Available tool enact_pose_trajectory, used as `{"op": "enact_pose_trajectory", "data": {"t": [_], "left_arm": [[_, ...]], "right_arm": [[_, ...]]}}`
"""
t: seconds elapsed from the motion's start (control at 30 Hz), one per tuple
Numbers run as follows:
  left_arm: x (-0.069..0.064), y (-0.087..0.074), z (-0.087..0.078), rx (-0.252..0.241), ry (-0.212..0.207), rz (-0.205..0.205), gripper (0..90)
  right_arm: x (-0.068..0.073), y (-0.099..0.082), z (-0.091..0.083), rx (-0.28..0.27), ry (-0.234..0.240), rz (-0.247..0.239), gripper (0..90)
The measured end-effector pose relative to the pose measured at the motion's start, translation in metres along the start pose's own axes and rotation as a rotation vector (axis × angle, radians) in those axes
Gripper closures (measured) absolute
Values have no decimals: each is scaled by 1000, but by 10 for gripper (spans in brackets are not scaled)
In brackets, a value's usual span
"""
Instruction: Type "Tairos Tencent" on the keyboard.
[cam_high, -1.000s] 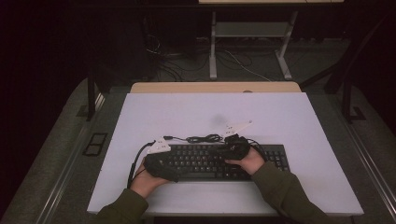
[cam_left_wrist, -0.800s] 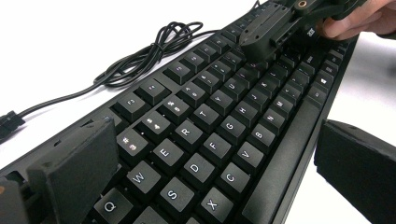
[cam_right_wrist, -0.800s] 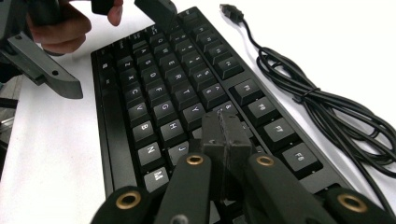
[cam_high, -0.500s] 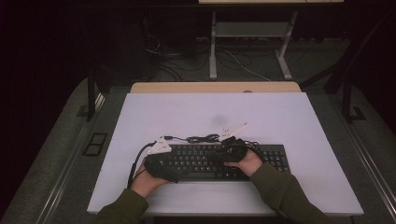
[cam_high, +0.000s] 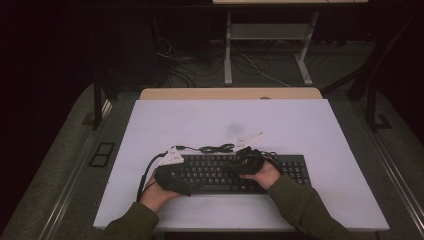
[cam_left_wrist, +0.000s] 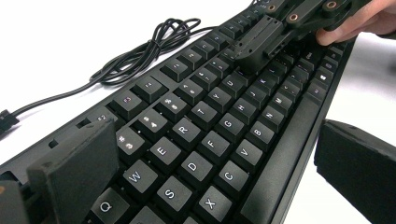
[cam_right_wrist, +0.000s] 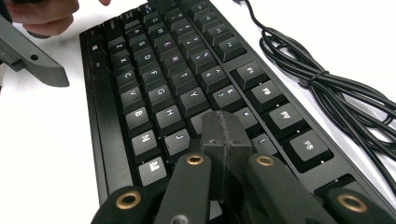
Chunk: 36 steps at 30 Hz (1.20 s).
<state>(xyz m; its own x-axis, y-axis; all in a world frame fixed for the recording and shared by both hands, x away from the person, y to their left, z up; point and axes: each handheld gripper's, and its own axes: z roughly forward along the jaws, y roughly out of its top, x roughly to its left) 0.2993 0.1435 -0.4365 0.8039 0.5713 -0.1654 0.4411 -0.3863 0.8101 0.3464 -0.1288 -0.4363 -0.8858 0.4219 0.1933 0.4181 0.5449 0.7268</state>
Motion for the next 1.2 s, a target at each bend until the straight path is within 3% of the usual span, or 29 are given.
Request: {"op": "enact_pose_trajectory", "data": {"t": [0.37,0.87,1.2], "left_arm": [[0,0,0,0,1,0,0],[0,0,-1,-1,3,-2,0],[-1,1,-1,-1,10,9,0]], "right_arm": [[1,0,2,10,-7,-1,892],[0,2,-6,-32,6,4,881],[-3,1,-11,-87,23,37,615]]}}
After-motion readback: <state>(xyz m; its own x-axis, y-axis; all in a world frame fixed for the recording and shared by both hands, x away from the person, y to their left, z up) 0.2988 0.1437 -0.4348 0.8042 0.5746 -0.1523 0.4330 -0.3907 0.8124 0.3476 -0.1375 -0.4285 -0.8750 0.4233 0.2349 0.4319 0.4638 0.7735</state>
